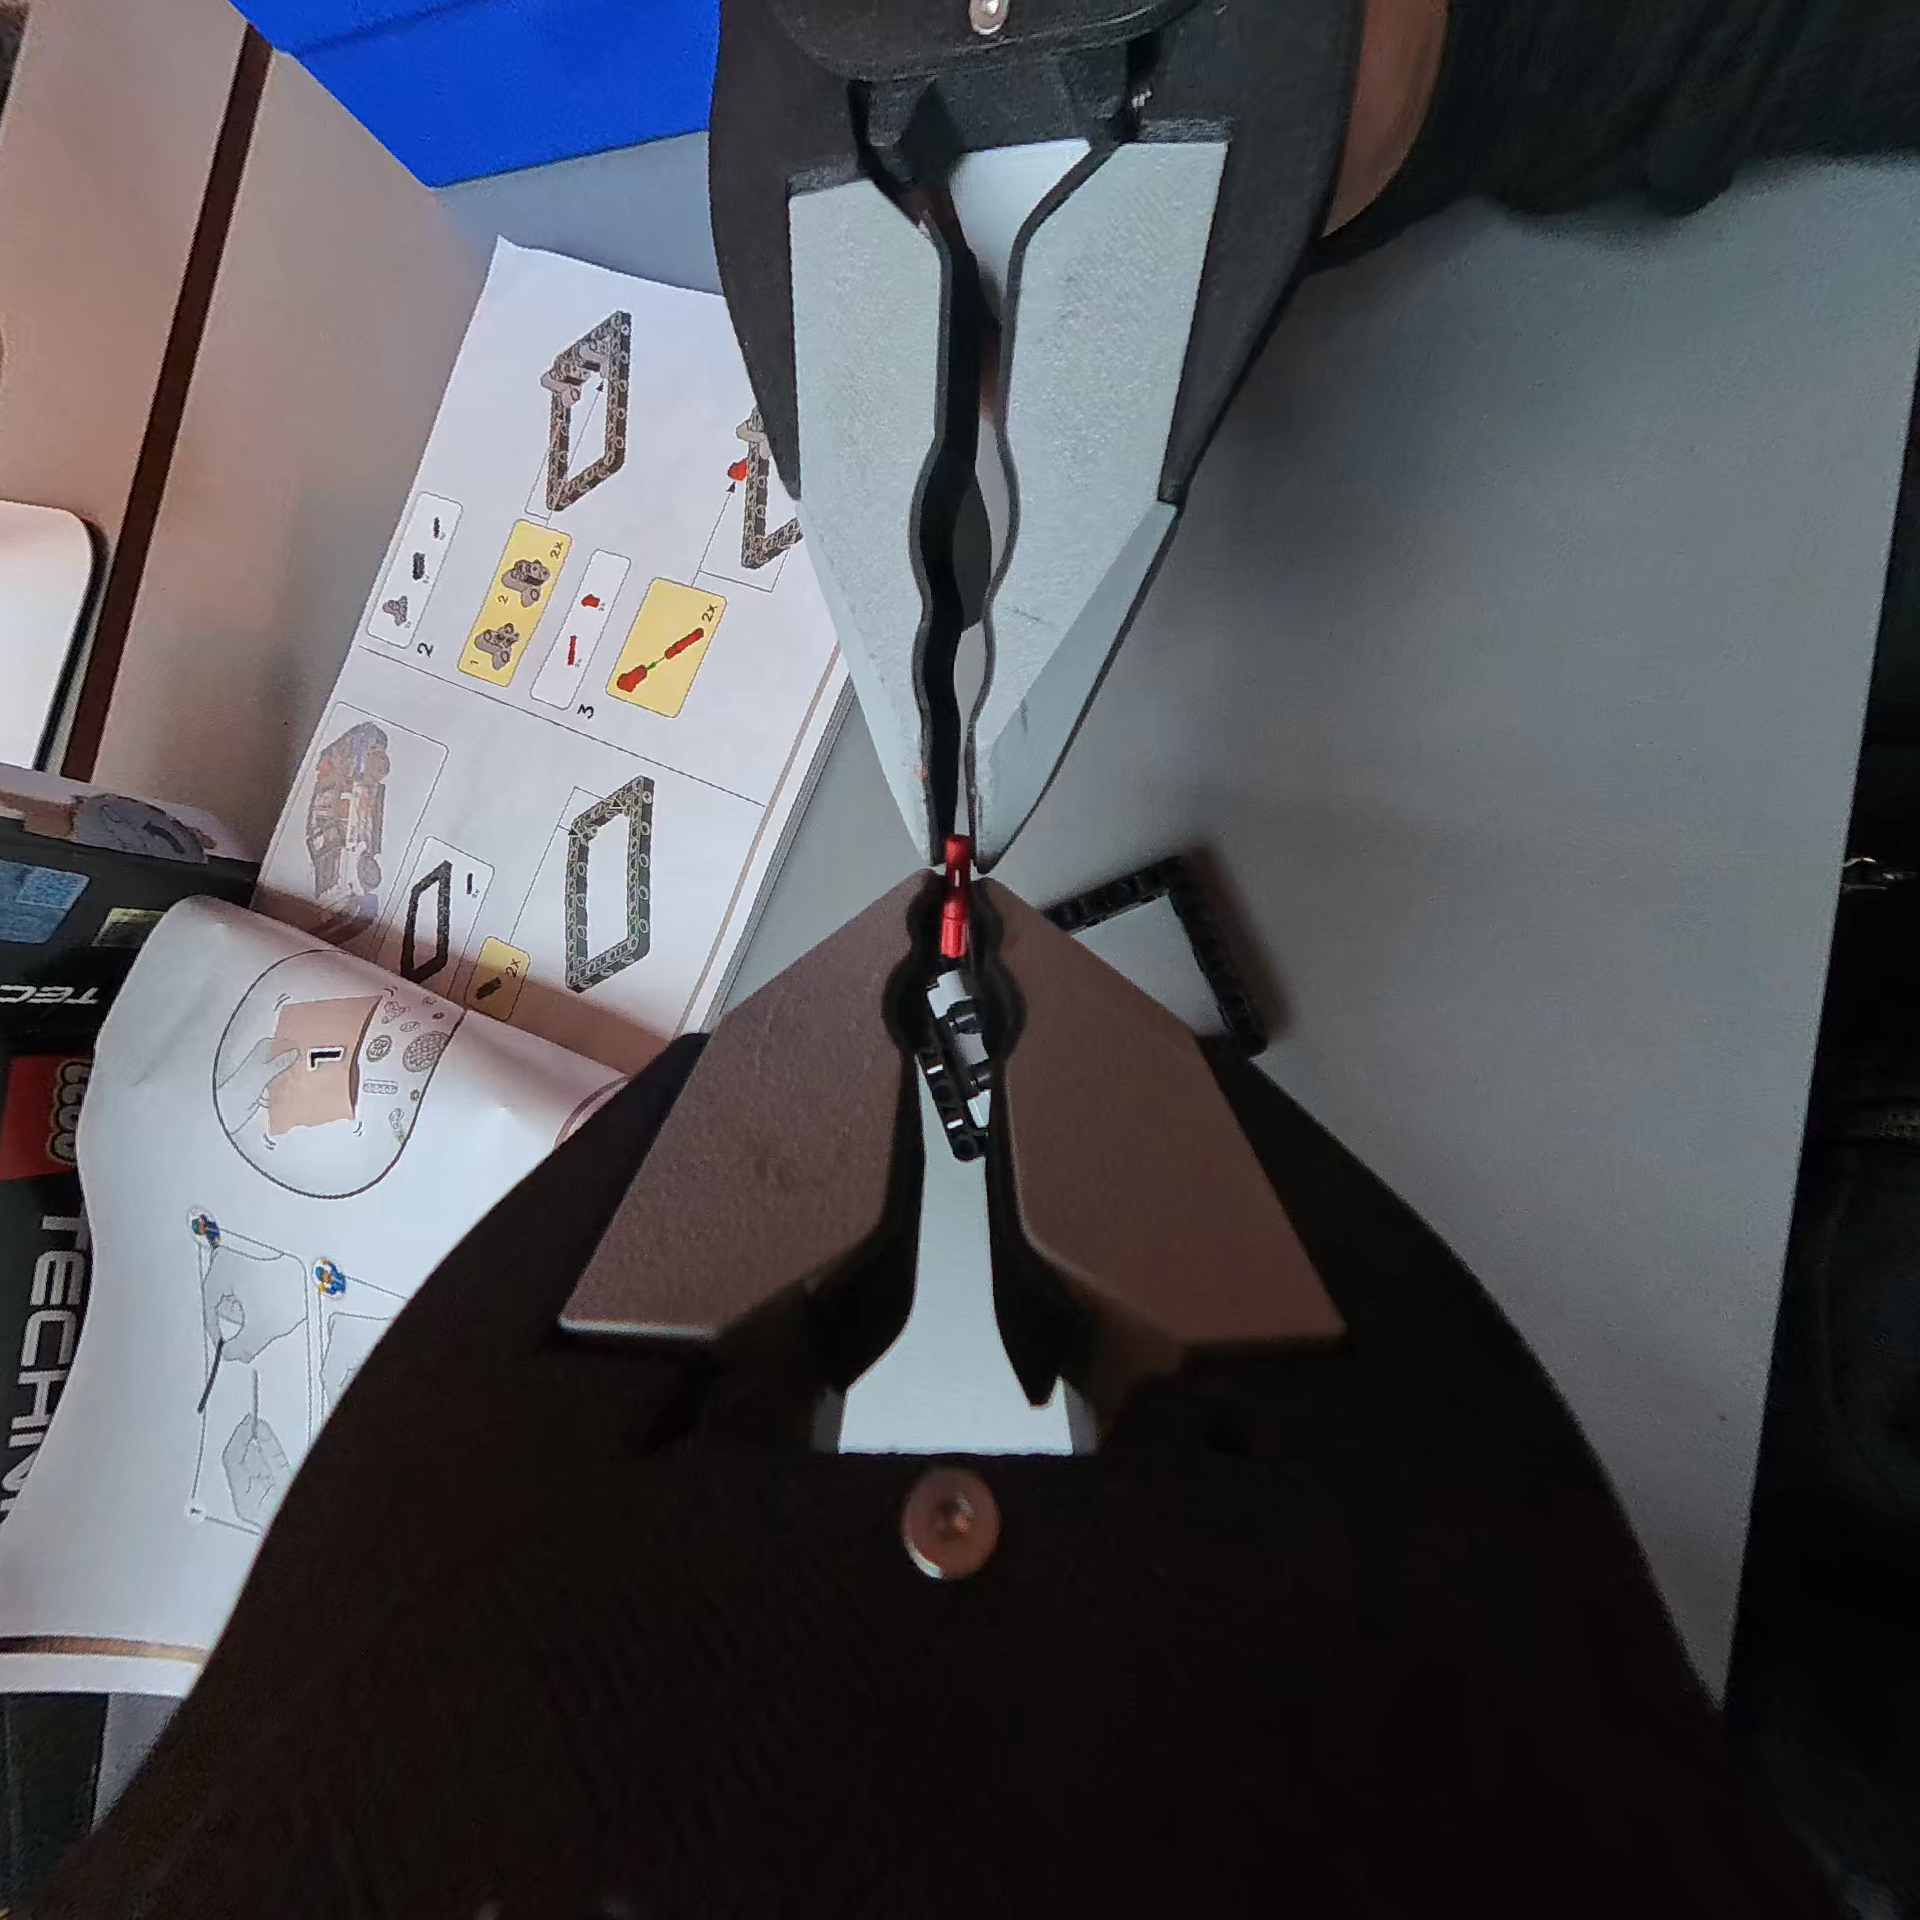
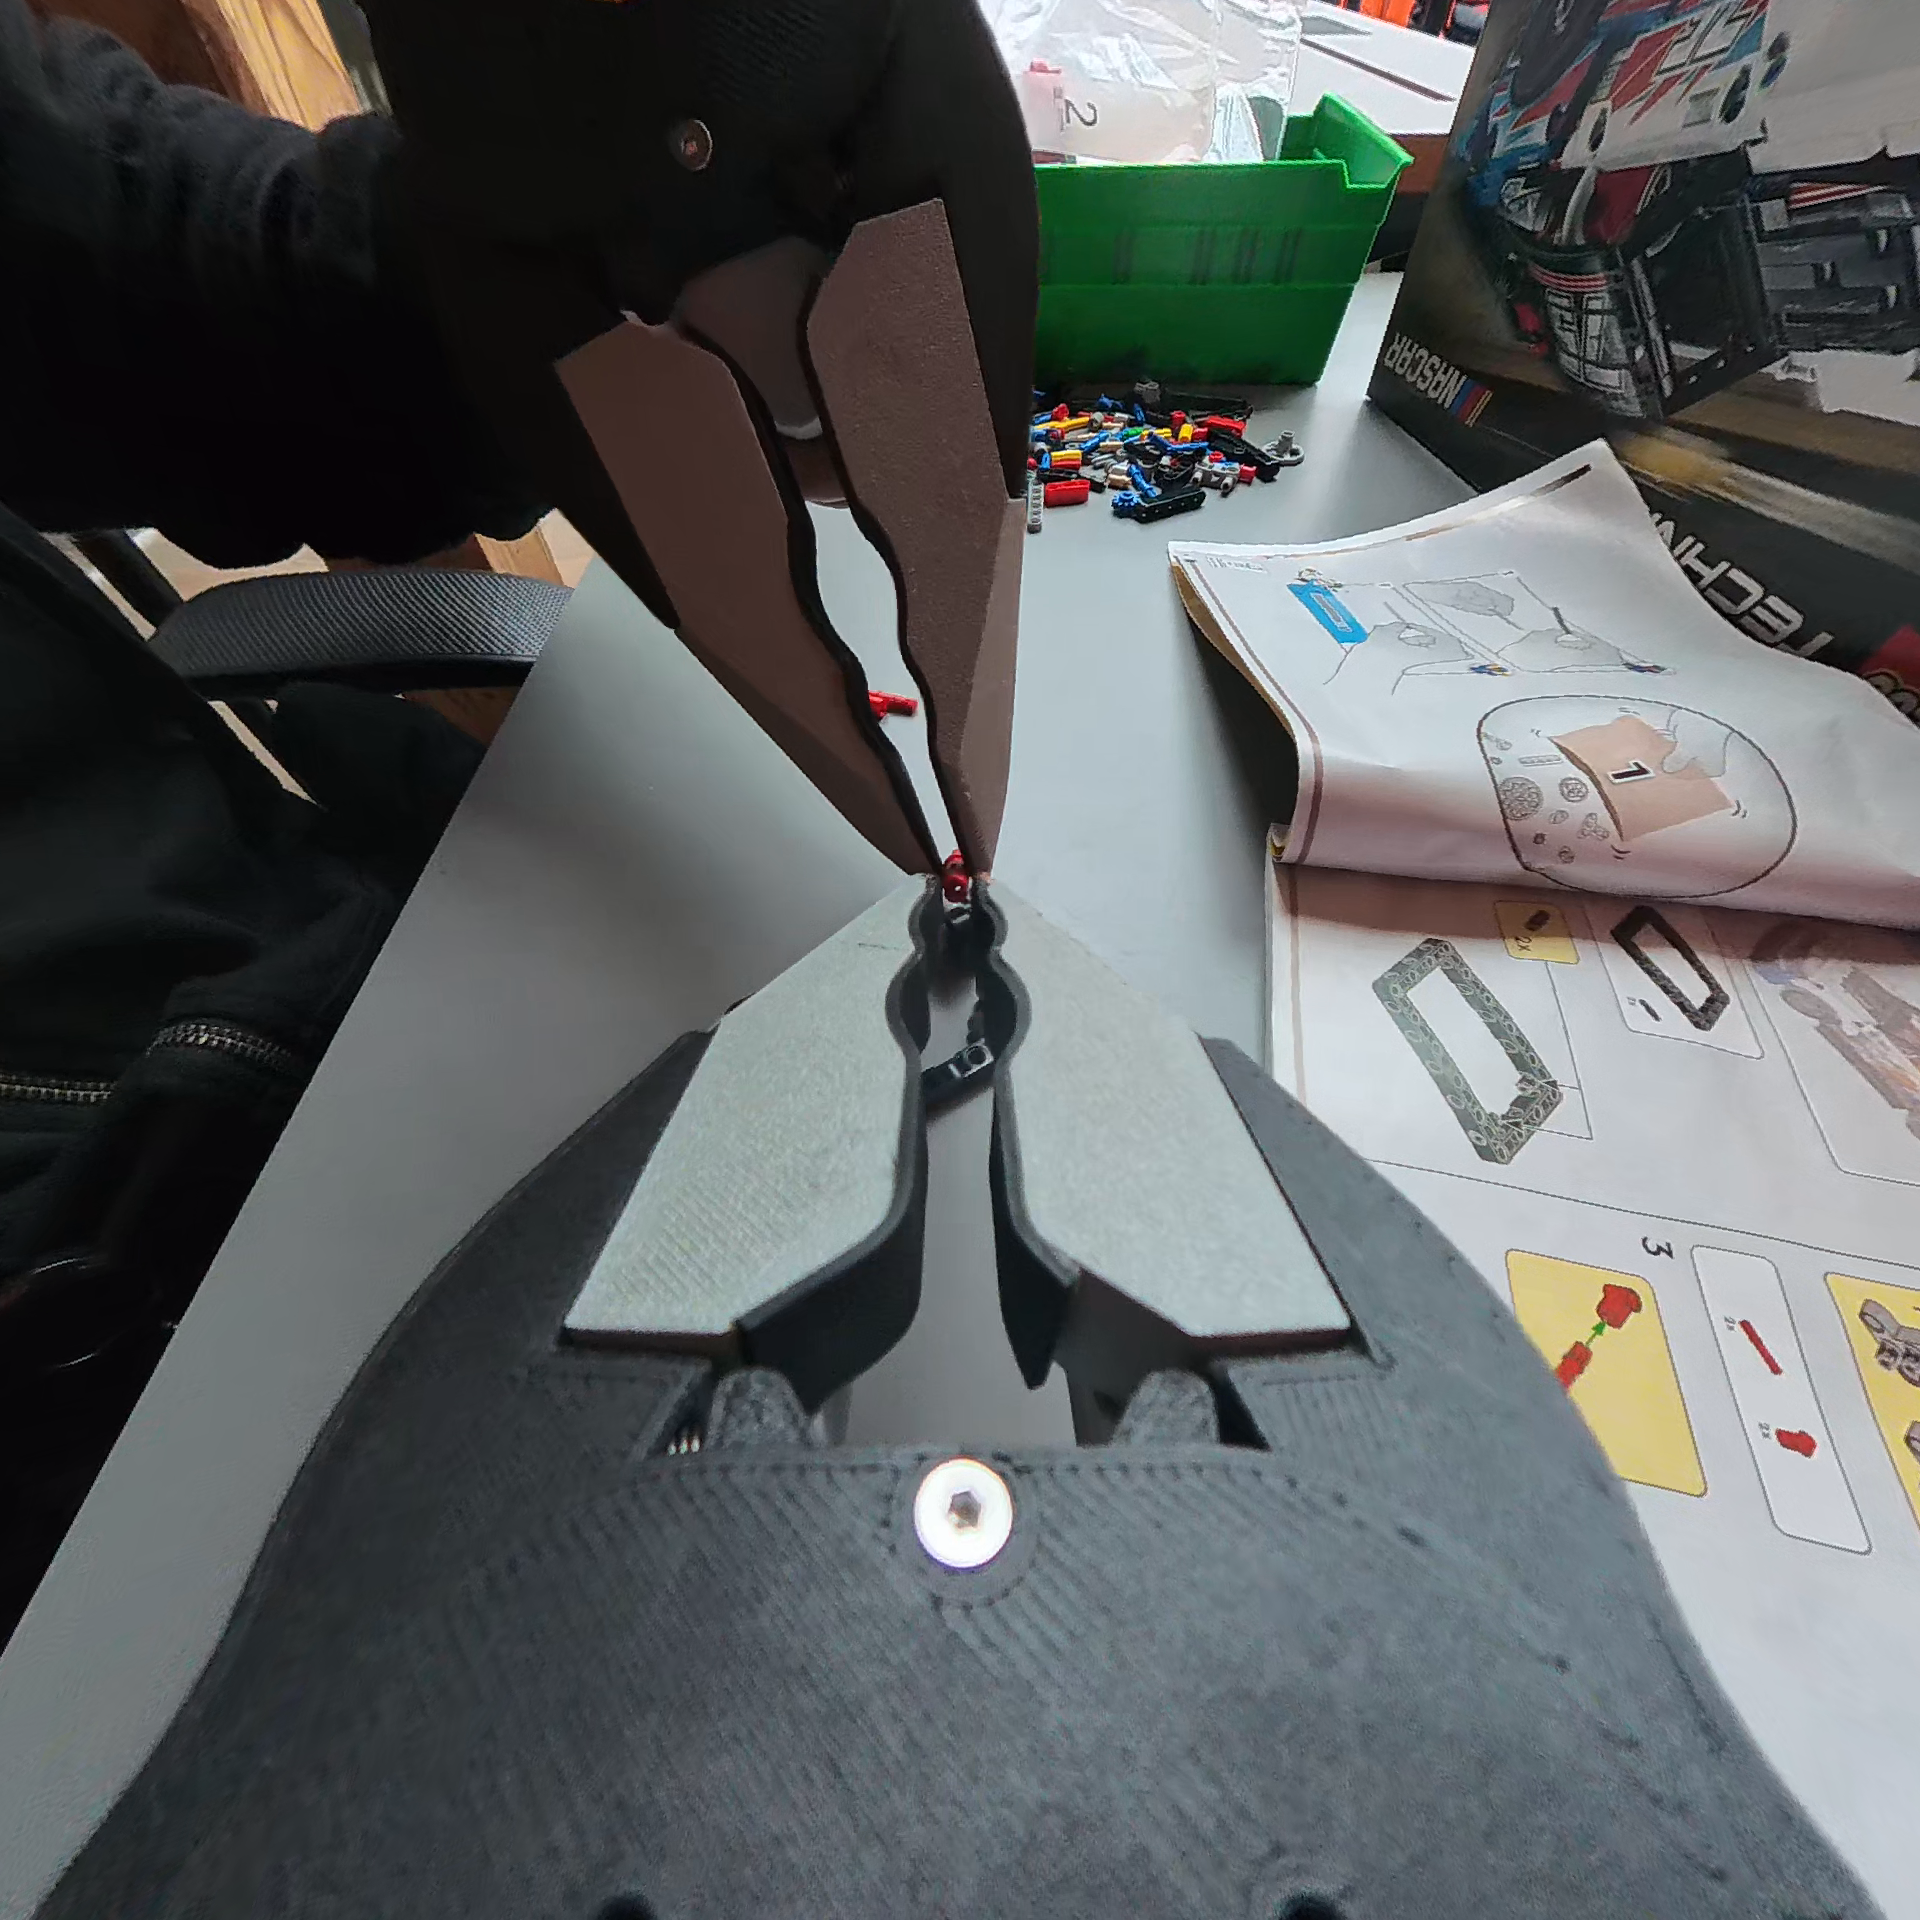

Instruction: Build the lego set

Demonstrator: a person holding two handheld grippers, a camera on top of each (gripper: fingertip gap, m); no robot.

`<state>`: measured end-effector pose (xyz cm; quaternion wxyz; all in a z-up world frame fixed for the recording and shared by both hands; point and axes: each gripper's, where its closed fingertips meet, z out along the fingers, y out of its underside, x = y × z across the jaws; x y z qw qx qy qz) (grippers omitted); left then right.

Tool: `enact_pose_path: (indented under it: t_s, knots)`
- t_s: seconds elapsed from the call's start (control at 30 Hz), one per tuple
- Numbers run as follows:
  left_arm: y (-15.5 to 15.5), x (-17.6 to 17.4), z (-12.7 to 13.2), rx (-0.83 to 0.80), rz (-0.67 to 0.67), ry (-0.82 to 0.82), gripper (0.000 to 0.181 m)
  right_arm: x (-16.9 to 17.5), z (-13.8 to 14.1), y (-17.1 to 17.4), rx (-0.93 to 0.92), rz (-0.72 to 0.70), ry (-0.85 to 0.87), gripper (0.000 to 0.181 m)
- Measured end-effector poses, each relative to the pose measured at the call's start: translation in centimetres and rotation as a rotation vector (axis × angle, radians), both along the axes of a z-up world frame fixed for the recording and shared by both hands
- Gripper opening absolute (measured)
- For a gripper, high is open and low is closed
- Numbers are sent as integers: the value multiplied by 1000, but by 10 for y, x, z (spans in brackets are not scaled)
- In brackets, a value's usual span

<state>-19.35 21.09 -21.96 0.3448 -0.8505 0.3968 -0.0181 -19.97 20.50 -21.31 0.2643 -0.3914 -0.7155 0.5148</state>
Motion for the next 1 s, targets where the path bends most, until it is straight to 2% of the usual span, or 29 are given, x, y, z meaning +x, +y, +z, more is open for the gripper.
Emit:
enact_pose_path:
  t_s: [0.77, 0.9, 1.0]
  knots:
    - [7, 2, 8, 7, 24, -69, 1, 2, 4, 8, 89, -33, 34, 0]
    - [11, 2, 3, -71, 54, -152, 16, 7, 7, 38, 165, -135, 14, 1]
    - [17, 8, -16, -188, 66, -192, 22, 14, -2, 64, 255, -223, -62, 1]
